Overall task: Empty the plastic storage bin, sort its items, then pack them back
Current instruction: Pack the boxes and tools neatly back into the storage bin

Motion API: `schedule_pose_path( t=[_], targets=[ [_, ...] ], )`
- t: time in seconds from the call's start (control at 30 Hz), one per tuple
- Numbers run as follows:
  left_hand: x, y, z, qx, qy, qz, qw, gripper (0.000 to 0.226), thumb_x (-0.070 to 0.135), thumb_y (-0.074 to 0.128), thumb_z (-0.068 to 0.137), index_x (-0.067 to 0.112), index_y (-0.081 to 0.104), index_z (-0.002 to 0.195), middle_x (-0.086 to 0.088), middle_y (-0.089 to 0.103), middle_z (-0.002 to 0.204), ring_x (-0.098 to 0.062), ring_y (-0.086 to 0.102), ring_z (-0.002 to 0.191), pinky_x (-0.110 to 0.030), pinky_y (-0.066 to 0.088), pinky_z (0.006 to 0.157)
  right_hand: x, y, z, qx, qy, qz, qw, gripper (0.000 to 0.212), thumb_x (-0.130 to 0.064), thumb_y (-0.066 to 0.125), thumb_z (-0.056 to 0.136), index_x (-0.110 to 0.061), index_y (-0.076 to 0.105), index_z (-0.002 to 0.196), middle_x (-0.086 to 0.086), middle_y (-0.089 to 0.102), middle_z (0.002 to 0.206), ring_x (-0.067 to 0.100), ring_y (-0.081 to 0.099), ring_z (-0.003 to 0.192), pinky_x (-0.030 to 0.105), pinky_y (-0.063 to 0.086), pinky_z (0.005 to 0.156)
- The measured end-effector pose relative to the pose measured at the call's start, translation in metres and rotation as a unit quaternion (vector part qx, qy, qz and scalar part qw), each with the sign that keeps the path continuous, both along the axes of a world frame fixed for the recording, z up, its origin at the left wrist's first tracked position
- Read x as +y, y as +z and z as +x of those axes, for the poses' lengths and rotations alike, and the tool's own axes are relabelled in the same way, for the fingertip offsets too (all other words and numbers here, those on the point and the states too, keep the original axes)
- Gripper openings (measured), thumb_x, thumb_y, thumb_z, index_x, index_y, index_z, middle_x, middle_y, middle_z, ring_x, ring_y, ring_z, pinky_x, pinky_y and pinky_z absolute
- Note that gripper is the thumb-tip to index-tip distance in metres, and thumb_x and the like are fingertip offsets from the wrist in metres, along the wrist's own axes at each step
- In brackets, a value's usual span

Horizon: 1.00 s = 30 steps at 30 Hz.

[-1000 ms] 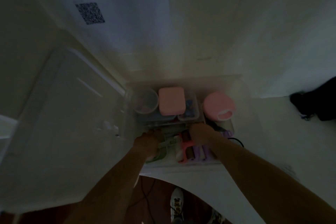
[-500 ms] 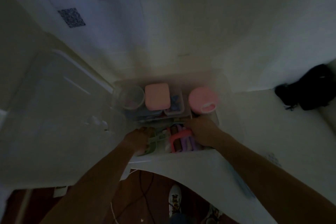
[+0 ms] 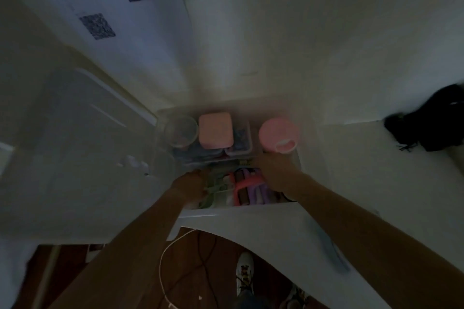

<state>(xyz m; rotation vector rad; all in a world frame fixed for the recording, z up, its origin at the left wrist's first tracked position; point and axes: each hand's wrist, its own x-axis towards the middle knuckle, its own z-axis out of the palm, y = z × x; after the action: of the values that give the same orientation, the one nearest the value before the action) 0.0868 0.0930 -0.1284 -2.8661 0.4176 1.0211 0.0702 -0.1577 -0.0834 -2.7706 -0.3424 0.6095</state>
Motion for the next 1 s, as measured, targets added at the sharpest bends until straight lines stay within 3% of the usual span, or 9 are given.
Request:
schedule_pose_path(
  t=[0.13,0.23,0.33,0.47,0.53,0.6,0.7,0.87,1.0],
  targets=[
    [-0.035,0.041,-0.011,-0.181,0.015,-0.104,0.978,0.054,0.042,0.043,0.091,0.021,0.044,0.141,-0.009,0.062,0.124,-0.030,0.063,0.107,-0.039,0.052,0.081,-0.033,0.028,-0.008,-0.055,-0.013,0.014,0.998,0.034,-0.034,0.059,0.092,-0.015,0.063,0.119,0.010,0.066,0.118,0.030,0.062,0.107,0.034,0.049,0.085],
    [-0.102,0.071,-0.027,-0.319,-0.075,-0.196,0.924,0.056,0.052,0.036,0.087,0.019,0.058,0.126,-0.006,0.063,0.123,-0.031,0.061,0.109,-0.041,0.048,0.090,-0.082,0.054,-0.038,-0.190,-0.068,0.117,0.973,0.037,-0.034,0.067,0.088,-0.025,0.065,0.123,0.001,0.066,0.124,0.025,0.060,0.111,0.038,0.051,0.093],
    [-0.187,0.090,-0.056,-0.377,-0.138,-0.323,0.857,0.045,0.047,0.049,0.093,0.020,0.059,0.126,-0.005,0.059,0.129,-0.028,0.055,0.117,-0.040,0.045,0.096,-0.161,0.061,-0.086,-0.264,-0.169,0.130,0.941,0.038,-0.042,0.068,0.089,-0.030,0.065,0.125,-0.007,0.066,0.123,0.016,0.061,0.110,0.030,0.047,0.096],
    [-0.275,0.074,-0.111,-0.361,-0.169,-0.424,0.813,0.037,0.036,0.057,0.093,0.016,0.061,0.124,-0.006,0.062,0.119,-0.023,0.058,0.109,-0.035,0.049,0.091,-0.242,0.033,-0.154,-0.219,-0.324,0.106,0.914,0.035,-0.041,0.072,0.086,-0.029,0.069,0.119,-0.008,0.070,0.114,0.012,0.065,0.099,0.032,0.051,0.090],
    [-0.297,0.040,-0.135,-0.312,-0.180,-0.408,0.839,0.037,0.034,0.056,0.092,0.016,0.060,0.123,-0.007,0.061,0.117,-0.025,0.059,0.104,-0.036,0.053,0.082,-0.257,0.001,-0.184,-0.169,-0.363,0.111,0.910,0.033,-0.036,0.074,0.086,-0.027,0.069,0.117,-0.006,0.070,0.109,0.013,0.065,0.094,0.031,0.053,0.086],
    [-0.302,0.002,-0.151,-0.227,-0.150,-0.345,0.898,0.043,0.037,0.054,0.091,0.017,0.054,0.130,-0.009,0.057,0.126,-0.027,0.058,0.110,-0.036,0.056,0.082,-0.258,-0.035,-0.205,-0.107,-0.382,0.107,0.912,0.036,-0.036,0.072,0.087,-0.028,0.066,0.122,-0.003,0.069,0.112,0.016,0.066,0.098,0.032,0.052,0.088],
    [-0.301,-0.041,-0.166,-0.084,-0.009,-0.234,0.969,0.062,0.042,0.051,0.096,0.014,0.030,0.147,-0.009,0.037,0.147,-0.026,0.040,0.133,-0.033,0.040,0.107,-0.251,-0.075,-0.218,-0.015,-0.411,0.094,0.906,0.052,-0.042,0.068,0.088,-0.028,0.053,0.135,0.004,0.060,0.123,0.024,0.060,0.111,0.036,0.049,0.095],
    [-0.301,-0.078,-0.167,-0.028,0.133,-0.150,0.979,0.063,0.054,0.049,0.094,0.013,0.041,0.140,-0.011,0.038,0.142,-0.030,0.043,0.126,-0.039,0.038,0.107,-0.220,-0.098,-0.220,-0.077,-0.420,0.091,0.900,0.029,-0.029,0.067,0.087,-0.021,0.061,0.114,0.004,0.062,0.108,0.025,0.062,0.099,0.031,0.049,0.078],
    [-0.303,-0.090,-0.164,0.002,0.231,-0.175,0.957,0.048,0.051,0.056,0.091,0.015,0.059,0.122,-0.010,0.058,0.119,-0.029,0.057,0.108,-0.039,0.048,0.095,-0.193,-0.127,-0.241,0.060,-0.347,0.118,0.928,0.040,-0.036,0.059,0.094,-0.021,0.055,0.130,0.003,0.058,0.127,0.025,0.058,0.114,0.032,0.046,0.090]
  ],
)
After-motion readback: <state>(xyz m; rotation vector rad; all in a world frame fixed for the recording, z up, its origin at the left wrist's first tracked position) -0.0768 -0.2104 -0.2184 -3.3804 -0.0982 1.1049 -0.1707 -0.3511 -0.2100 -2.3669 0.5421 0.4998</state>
